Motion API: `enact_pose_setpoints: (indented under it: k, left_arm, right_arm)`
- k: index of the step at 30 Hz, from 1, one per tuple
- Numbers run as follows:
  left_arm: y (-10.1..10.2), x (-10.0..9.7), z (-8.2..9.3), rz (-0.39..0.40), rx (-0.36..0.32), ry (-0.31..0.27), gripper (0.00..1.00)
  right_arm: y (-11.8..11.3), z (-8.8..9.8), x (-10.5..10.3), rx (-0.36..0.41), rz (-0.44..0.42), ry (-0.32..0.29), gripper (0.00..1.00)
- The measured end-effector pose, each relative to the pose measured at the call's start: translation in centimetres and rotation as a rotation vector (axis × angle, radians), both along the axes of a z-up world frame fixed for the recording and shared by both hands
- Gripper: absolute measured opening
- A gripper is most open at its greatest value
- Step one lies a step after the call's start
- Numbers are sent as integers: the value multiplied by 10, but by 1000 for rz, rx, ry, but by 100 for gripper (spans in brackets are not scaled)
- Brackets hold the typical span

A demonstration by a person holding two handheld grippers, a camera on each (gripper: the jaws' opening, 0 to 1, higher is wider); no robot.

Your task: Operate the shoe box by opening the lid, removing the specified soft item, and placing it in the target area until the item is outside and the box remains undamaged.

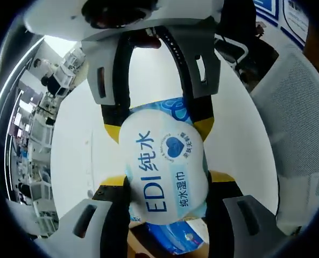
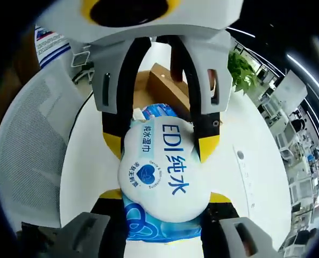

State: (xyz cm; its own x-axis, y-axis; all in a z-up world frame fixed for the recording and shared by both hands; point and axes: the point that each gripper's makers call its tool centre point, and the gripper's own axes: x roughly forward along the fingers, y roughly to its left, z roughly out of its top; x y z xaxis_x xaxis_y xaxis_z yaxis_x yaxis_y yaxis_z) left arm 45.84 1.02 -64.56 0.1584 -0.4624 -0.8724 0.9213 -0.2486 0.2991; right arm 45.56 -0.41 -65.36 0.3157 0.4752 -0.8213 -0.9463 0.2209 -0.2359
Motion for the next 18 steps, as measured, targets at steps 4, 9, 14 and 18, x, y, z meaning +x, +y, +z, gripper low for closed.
enact_pose_setpoints:
  k: [4,9,14,18]
  left_arm:
    - [-10,5,-1,-7,-2,1,56]
    - [-16,12,0,-18,5,-2,56]
    - [-19,16,-3,-15,4,5,56]
    - [-20,20,-5,-15,6,8,56]
  right_arm:
    - [-10,-1,4,-3,-5,1,51]
    - [-16,-1,12,10,-19,-1,51]
    - [-19,-5,19,5,-15,7,51]
    - [-21,-8,24,5,-16,8,51]
